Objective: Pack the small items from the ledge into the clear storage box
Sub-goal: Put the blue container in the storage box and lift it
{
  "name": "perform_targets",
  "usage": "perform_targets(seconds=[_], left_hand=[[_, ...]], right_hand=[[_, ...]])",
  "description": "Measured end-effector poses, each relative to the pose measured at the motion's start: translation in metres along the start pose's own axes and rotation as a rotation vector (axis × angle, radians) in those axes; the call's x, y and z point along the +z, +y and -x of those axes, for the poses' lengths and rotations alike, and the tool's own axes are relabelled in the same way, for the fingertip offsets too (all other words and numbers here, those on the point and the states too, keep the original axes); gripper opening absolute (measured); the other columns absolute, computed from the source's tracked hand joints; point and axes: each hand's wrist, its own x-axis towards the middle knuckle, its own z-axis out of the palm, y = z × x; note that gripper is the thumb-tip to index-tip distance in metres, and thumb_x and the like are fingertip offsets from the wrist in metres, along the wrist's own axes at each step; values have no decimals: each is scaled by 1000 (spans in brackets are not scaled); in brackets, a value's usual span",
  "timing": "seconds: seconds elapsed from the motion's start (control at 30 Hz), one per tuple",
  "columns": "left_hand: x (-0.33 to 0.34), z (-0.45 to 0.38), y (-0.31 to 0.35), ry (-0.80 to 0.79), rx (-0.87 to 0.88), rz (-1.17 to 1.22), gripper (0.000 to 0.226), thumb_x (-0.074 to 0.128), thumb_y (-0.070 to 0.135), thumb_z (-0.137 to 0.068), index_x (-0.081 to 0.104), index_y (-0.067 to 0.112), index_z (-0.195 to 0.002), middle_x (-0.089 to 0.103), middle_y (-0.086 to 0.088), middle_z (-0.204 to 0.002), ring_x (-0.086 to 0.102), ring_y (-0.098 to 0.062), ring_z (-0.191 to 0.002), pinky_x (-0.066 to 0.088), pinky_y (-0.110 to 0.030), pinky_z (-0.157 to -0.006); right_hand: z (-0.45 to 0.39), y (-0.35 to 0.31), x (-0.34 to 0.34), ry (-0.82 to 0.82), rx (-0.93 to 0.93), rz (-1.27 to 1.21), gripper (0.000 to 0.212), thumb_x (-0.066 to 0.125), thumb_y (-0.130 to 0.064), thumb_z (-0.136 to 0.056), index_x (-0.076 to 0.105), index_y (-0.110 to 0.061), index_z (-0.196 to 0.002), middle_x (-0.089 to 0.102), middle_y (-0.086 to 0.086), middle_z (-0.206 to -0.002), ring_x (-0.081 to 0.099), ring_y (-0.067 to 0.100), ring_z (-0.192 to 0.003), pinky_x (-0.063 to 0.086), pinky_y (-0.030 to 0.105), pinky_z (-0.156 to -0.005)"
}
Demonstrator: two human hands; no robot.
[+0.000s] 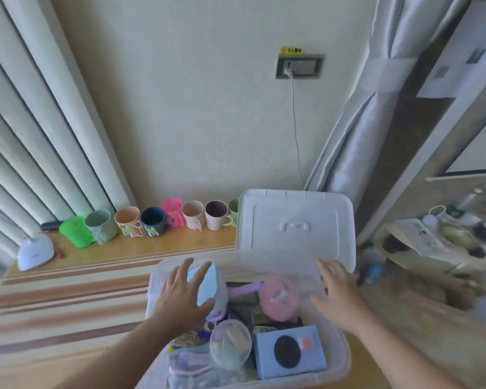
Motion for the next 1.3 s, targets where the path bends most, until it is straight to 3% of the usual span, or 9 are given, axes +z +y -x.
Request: perform_targets(seconds=[0.13,0.33,0.47,0.67,0.77,0.9,1.1,1.2,1.3], left_hand=[[0,-50,42,-38,-5,-27,89,24,78,-78,6,45,-159,3,-3,-168,8,-34,-153,18,-50,-122],[-4,-187,88,5,-64,69,80,37,66,-83,32,33,-155,31,-13,-156,31,-41,-142,27,-55,-117],[23,-260,89,-146,-224,141,82,59,40,-79,24,24,-152,50,-9,-144,51,-36,-126,37,-60,-109],[65,-292,101,-272,-502,276,70,61,23,-92,27,-4,-147,62,-19,-116,60,-37,-104,53,-47,-92],[77,-301,98,-206,-627,597,89,70,17,-89,12,6,-155,57,-11,-121,55,-31,-107,49,-42,-90],[63,-297,99,-202,-635,921,78,74,14,-85,31,24,-150,58,-2,-127,58,-29,-115,49,-41,-85],[-13,-245,93,-1,-617,1256,53,35,69,-99,61,31,-126,69,4,-117,67,-27,-99,51,-38,-80],[-53,-211,56,176,-593,1504,65,36,76,-93,65,27,-125,69,1,-112,65,-26,-90,46,-37,-79],[-71,-164,6,202,-428,1887,37,67,47,-83,68,21,-109,65,-8,-108,65,-28,-92,43,-35,-89]], right_hand=[[-29,43,-6,-67,31,-127,95,41,-82,-91,18,-30,-166,23,3,-167,26,27,-153,28,45,-124],[-135,129,-56,-13,158,-140,69,57,-48,-100,32,-25,-160,33,5,-159,37,31,-144,39,49,-115],[-201,172,-51,-126,288,-104,58,60,-44,-85,42,-25,-136,46,9,-130,54,35,-110,56,54,-90],[-241,212,11,-122,446,-356,95,70,-51,-66,23,-27,-146,51,9,-144,55,39,-127,53,60,-100],[-245,211,22,-55,526,-527,102,73,-45,-71,15,-39,-154,47,1,-152,52,35,-133,52,63,-103],[-222,188,4,64,554,-665,76,71,-37,-79,34,-44,-145,60,-7,-134,61,27,-119,57,56,-95],[-176,116,-63,404,385,-1112,39,53,-14,-96,57,-34,-129,72,-13,-114,70,12,-106,55,32,-85],[-166,80,-87,367,314,-1430,37,47,-36,-107,51,-27,-143,68,-11,-134,63,8,-125,46,35,-106],[-141,52,-95,160,354,-1674,54,44,-58,-103,55,-31,-147,62,-10,-144,47,16,-144,19,44,-123]])
